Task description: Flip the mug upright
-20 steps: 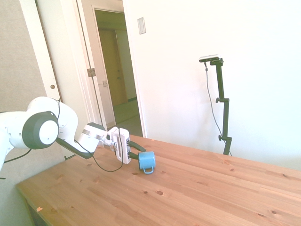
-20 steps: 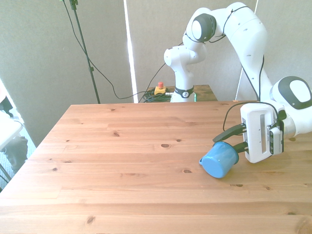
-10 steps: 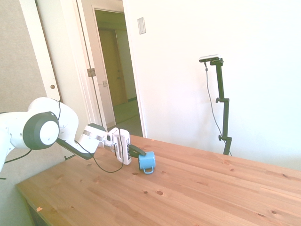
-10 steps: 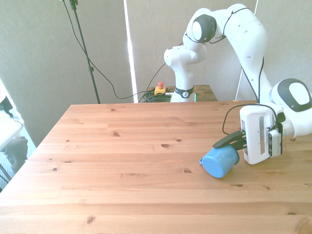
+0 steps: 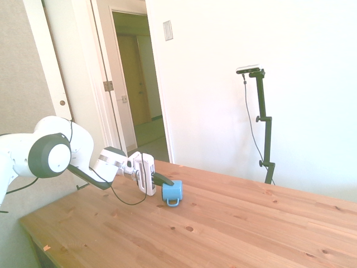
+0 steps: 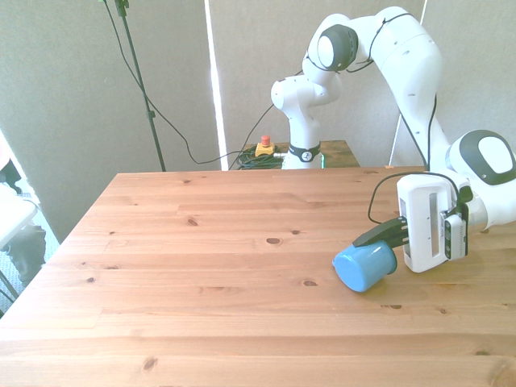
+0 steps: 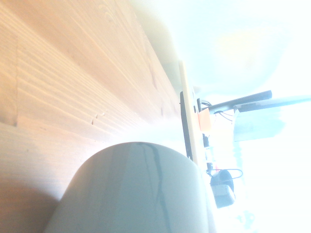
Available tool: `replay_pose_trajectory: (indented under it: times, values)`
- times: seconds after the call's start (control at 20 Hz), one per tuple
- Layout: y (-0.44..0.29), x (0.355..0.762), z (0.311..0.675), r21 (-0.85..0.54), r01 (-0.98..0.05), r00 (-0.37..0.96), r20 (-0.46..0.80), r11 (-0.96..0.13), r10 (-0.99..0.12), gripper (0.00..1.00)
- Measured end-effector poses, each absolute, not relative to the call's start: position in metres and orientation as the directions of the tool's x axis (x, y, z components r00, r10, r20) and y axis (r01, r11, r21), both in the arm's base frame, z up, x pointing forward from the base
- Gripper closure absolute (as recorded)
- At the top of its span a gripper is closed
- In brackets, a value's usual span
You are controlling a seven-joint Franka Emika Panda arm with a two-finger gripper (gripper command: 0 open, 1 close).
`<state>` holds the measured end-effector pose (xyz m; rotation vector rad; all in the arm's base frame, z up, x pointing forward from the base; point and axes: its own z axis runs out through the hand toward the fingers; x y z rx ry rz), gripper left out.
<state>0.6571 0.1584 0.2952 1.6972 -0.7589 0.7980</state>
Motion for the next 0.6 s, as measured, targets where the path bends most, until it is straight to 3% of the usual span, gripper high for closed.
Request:
replay_pose_trajectory:
  times: [0.6]
  values:
    - [0.168, 0.656, 0.309, 0.508, -0.824, 0.544, 0.833, -0.249, -0.102, 1.00]
